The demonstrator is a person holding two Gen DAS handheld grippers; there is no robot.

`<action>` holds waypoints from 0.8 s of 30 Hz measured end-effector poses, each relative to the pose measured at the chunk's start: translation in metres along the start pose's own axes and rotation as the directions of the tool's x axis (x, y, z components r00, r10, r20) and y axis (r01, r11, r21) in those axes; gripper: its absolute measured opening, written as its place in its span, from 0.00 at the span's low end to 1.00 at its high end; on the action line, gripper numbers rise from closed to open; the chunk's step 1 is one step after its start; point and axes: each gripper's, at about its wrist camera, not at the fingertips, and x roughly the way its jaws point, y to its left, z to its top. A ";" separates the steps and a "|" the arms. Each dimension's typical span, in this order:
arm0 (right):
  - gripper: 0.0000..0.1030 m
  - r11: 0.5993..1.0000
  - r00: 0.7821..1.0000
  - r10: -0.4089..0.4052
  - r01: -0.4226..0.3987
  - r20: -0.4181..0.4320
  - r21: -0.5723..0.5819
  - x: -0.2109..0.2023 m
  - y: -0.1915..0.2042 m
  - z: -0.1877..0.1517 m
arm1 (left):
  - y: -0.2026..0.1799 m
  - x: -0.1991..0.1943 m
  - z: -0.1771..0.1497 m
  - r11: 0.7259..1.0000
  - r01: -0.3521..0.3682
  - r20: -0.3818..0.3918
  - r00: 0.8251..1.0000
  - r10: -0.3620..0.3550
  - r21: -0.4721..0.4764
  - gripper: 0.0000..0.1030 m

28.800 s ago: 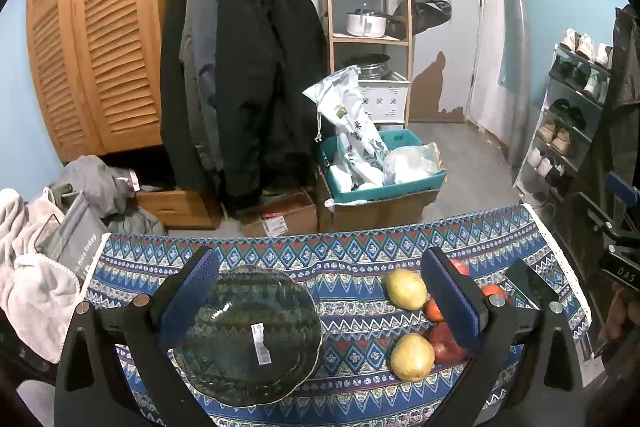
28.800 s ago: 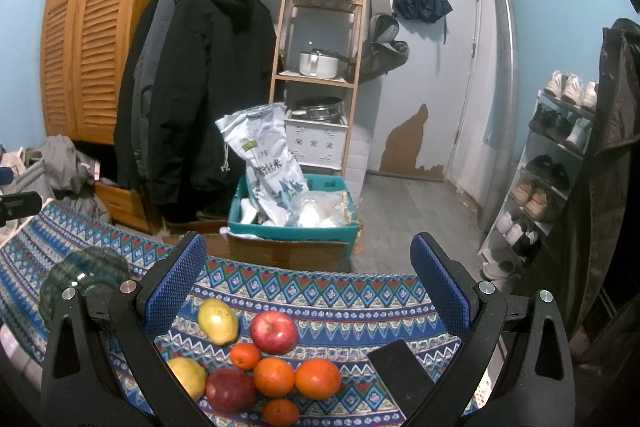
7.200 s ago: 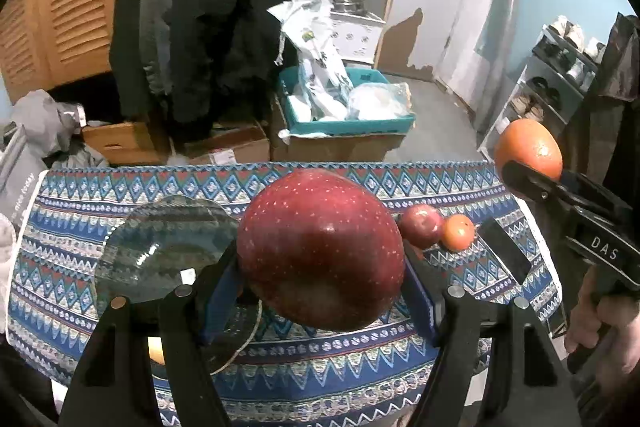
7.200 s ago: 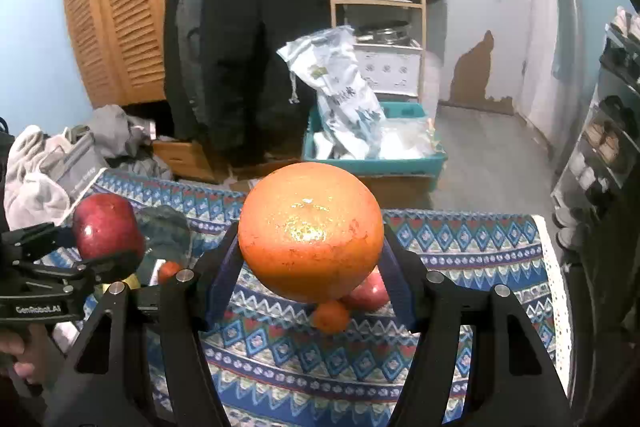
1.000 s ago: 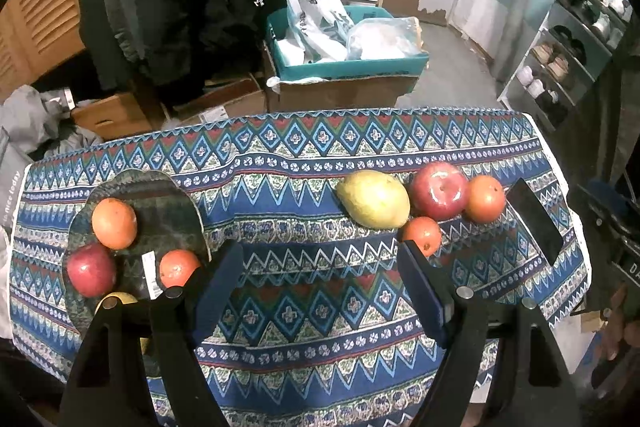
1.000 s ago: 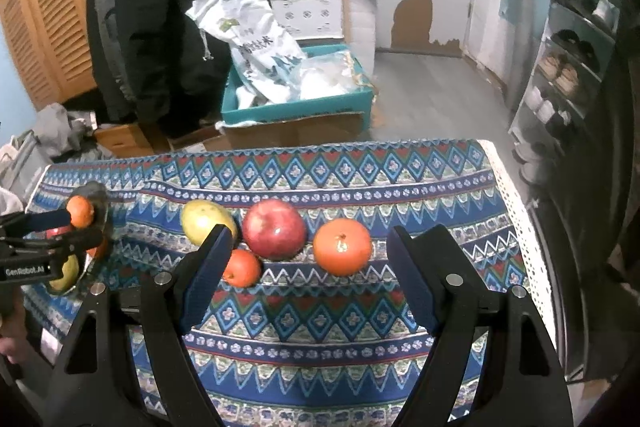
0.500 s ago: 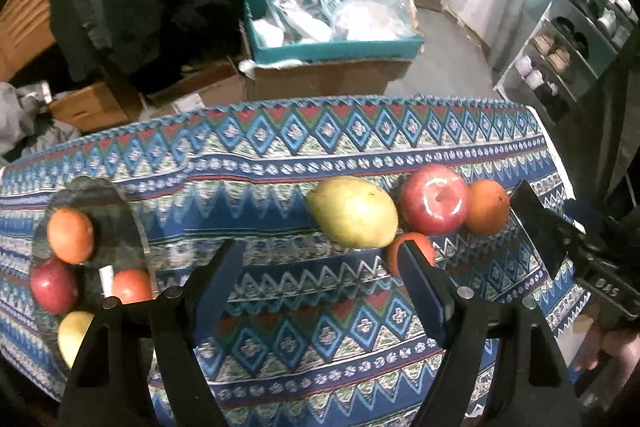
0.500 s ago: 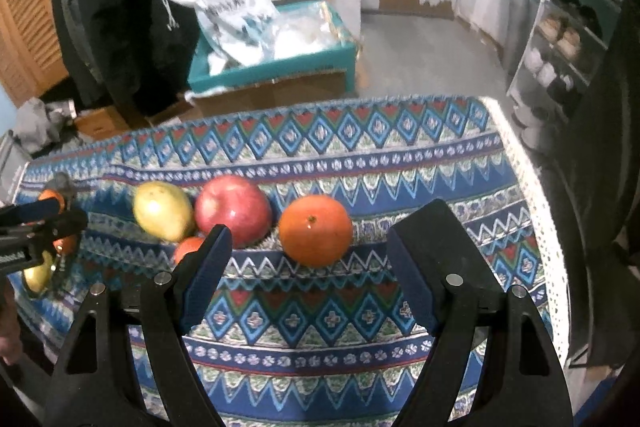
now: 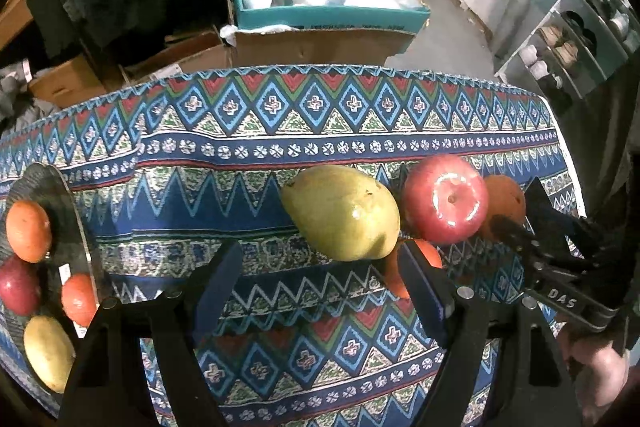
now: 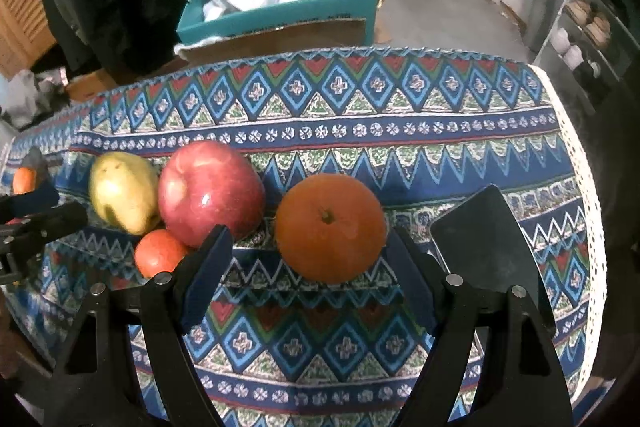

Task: Organize fruits
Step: 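Grasp the yellow-green pear with the left tool while the right tool grasps an orange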

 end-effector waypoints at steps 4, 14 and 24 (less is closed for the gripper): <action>0.76 1.000 1.000 -0.007 0.007 -0.015 0.004 0.011 -0.003 0.000 | -0.003 0.011 0.004 1.000 0.006 -0.017 1.000 -0.007 -0.008 0.79; 0.72 1.000 0.998 -0.007 0.009 -0.055 0.020 0.033 -0.008 0.002 | -0.008 0.034 0.014 0.997 0.053 -0.048 0.997 -0.055 -0.055 0.79; 0.67 0.999 0.999 -0.033 0.034 -0.032 0.027 0.028 -0.008 -0.004 | -0.008 0.058 0.014 0.994 0.066 -0.084 0.994 -0.074 -0.091 0.79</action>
